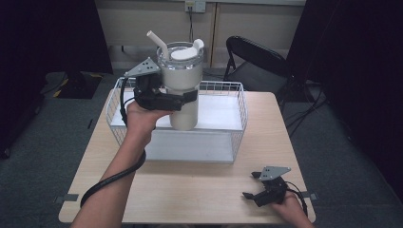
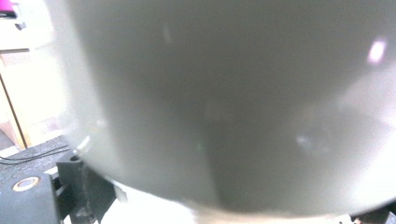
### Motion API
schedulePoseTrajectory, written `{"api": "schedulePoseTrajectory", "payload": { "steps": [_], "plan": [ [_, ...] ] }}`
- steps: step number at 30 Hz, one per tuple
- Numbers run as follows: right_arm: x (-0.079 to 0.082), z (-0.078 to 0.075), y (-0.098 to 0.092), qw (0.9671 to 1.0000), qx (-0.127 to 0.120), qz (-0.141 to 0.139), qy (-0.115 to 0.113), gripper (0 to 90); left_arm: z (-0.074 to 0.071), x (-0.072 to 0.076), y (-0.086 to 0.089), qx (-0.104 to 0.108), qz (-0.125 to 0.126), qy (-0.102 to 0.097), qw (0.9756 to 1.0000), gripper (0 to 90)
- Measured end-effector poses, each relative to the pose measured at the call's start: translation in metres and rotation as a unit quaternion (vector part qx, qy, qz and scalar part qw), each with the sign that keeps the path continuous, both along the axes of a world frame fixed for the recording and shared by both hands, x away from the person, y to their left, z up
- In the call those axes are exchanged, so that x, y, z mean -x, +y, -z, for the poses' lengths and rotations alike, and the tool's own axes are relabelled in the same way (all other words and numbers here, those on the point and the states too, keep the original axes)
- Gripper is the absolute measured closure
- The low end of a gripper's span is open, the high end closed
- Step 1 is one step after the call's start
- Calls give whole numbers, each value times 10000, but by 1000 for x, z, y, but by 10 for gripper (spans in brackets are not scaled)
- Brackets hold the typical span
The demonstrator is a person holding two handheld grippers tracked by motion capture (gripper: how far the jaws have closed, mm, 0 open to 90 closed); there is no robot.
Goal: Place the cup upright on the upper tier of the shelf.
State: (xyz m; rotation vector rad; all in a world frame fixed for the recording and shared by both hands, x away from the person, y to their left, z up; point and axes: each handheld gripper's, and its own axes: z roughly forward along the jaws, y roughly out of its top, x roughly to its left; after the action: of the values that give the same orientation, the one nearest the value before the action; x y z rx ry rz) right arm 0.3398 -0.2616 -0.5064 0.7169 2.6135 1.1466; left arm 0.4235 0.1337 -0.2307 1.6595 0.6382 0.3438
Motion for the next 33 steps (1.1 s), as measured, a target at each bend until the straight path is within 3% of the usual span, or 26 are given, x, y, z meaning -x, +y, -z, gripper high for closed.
{"api": "schedulePoseTrajectory", "payload": {
  "steps": [16, 17, 26, 33],
  "plan": [
    [0, 0, 0, 10000, -2, 1, 1, 124, 1, -19, -6, -37, -73, -123, 9999, 94],
    [0, 0, 0, 10000, -2, 0, 1, 123, 2, -20, -7, 33, -94, -103, 9999, 93],
    [0, 0, 0, 10000, -3, -1, 0, 124, 9, -31, -12, -146, -149, -57, 9998, 94],
    [0, 0, 0, 10000, -2, 0, 0, 124, 12, -37, -13, -84, -250, -53, 9996, 94]
  ]
}}
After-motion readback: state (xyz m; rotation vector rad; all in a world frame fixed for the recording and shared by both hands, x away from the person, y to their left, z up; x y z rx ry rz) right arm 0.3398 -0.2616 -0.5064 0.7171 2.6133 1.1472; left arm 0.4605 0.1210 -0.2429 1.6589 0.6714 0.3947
